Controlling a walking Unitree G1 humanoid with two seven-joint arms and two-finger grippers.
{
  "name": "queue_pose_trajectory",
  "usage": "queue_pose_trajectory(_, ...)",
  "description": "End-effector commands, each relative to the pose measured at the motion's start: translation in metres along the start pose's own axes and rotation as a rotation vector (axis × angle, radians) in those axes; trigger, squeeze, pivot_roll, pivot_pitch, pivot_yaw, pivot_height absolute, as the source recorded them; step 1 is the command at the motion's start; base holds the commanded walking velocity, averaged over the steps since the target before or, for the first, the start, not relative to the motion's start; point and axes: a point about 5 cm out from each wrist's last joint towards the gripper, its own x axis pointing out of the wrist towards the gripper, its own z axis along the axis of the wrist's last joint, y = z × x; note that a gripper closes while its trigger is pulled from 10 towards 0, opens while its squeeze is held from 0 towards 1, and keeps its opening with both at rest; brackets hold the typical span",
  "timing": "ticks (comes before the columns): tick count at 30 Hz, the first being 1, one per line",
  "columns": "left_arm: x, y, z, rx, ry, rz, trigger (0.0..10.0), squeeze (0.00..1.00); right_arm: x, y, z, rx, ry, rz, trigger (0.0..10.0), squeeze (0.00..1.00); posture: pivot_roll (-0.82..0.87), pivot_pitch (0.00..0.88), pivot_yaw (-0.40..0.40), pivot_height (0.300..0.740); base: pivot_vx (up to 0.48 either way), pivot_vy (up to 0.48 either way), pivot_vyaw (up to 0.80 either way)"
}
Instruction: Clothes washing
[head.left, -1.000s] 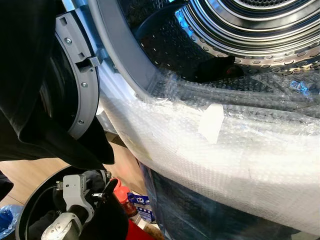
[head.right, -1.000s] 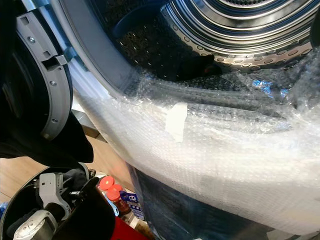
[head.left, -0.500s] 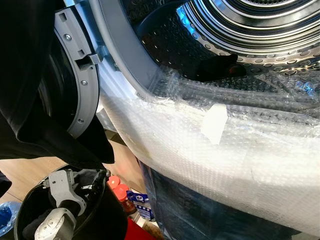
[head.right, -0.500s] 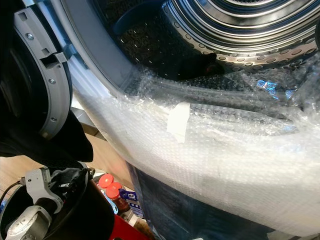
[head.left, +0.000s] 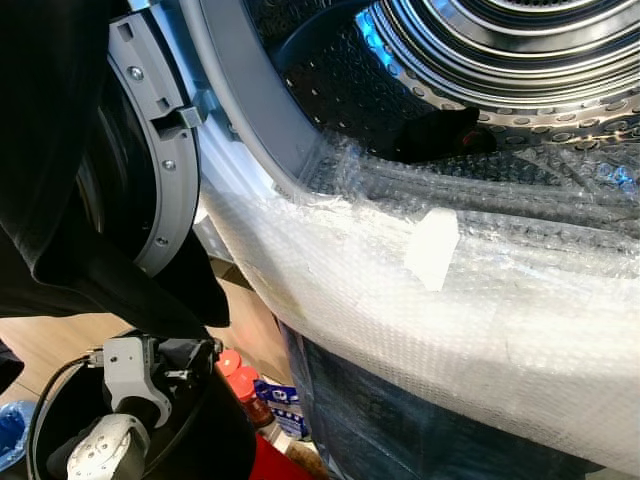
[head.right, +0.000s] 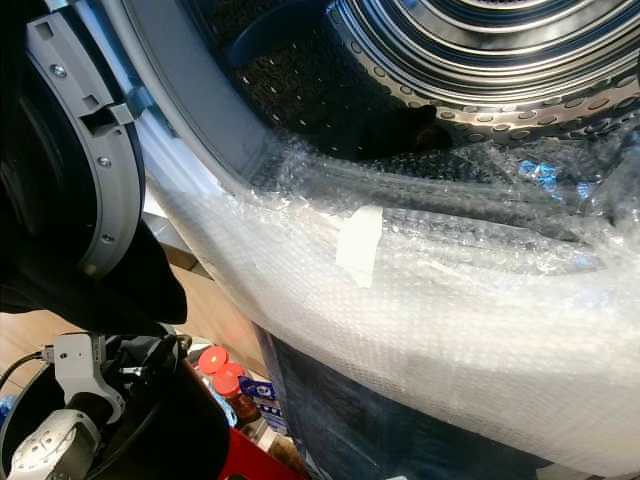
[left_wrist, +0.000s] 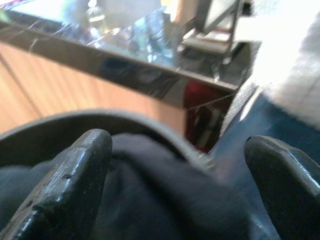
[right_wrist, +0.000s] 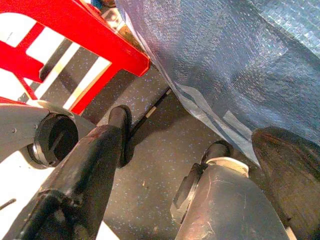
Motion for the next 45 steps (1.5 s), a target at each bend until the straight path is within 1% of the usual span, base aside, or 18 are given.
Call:
queue_pose_trajectory(1,-0.005,0.017,-0.003,0.036,0.024,0.075,10.0,0.0,0.0,0.01,-0.009,0.019,0.031,0.028,10.0,0.0,-0.04,0.081,0.196,0.74,0.0,0.0,0.0)
queue_pose_trajectory(2,-0.006,0.02,-0.005,0.042,0.03,0.093,10.0,0.0,0.0,0.01,-0.009,0.02,0.031,0.028,10.0,0.0,-0.04,0.081,0.196,0.74,0.0,0.0,0.0)
queue_pose_trajectory(5,-0.006,0.02,-0.009,0.066,0.051,0.095,10.0,0.0,0.0,0.01,-0.01,0.02,0.035,0.03,10.0,0.0,-0.04,0.081,0.196,0.74,0.0,0.0,0.0)
queue_pose_trajectory(10,-0.006,0.019,-0.011,0.073,0.065,0.095,10.0,0.0,0.0,0.011,-0.011,0.021,0.035,0.031,10.0,0.0,-0.04,0.083,0.199,0.74,0.0,0.0,0.0)
queue_pose_trajectory(13,-0.006,0.018,-0.017,0.079,0.087,0.098,10.0,0.0,0.0,0.011,-0.011,0.02,0.034,0.032,10.0,0.0,-0.04,0.083,0.198,0.74,0.0,0.0,0.0)
queue_pose_trajectory(16,-0.006,0.017,-0.022,0.073,0.106,0.089,10.0,0.0,0.0,0.011,-0.011,0.018,0.036,0.032,10.0,0.0,-0.04,0.084,0.199,0.74,0.0,0.0,0.0)
queue_pose_trajectory(19,-0.007,0.013,-0.029,0.05,0.14,0.058,10.0,0.0,0.0,0.011,-0.011,0.045,0.03,0.03,10.0,0.0,-0.04,0.086,0.199,0.74,0.0,0.0,0.0)
queue_pose_trajectory(24,-0.008,0.007,-0.034,0.032,0.162,0.016,10.0,0.0,0.0,0.013,-0.011,0.021,0.031,0.037,10.0,0.0,-0.05,0.087,0.201,0.74,0.0,0.0,0.0)
queue_pose_trajectory(25,-0.008,0.005,-0.035,0.028,0.166,-0.002,9.8,0.0,0.0,0.013,-0.011,0.021,0.031,0.038,10.0,0.0,-0.04,0.087,0.201,0.74,0.0,0.0,0.0)
queue_pose_trajectory(26,-0.008,0.004,-0.036,0.027,0.166,-0.008,4.8,0.0,0.0,0.013,-0.011,0.02,0.031,0.038,10.0,0.0,-0.04,0.087,0.201,0.74,0.0,0.0,0.0)
queue_pose_trajectory(27,-0.008,0.004,-0.036,0.026,0.165,-0.012,4.8,0.0,0.0,0.014,-0.01,0.02,0.031,0.038,10.0,0.0,-0.05,0.086,0.2,0.74,0.0,0.0,0.0)
queue_pose_trajectory(28,-0.008,0.002,-0.036,0.022,0.166,-0.021,0.0,0.0,0.0,0.014,-0.01,0.019,0.03,0.039,10.0,0.0,-0.04,0.088,0.2,0.74,0.0,0.0,0.0)
queue_pose_trajectory(33,-0.007,-0.002,-0.036,0.016,0.165,-0.061,0.0,0.0,0.0,0.014,-0.009,0.014,0.028,0.04,10.0,0.0,-0.04,0.09,0.201,0.74,0.0,0.0,0.0)
queue_pose_trajectory(45,-0.004,-0.005,-0.033,0.028,0.152,-0.088,0.0,0.0,0.001,0.012,-0.005,0.02,0.017,0.03,10.0,0.0,-0.05,0.099,0.209,0.74,0.0,0.0,0.0)
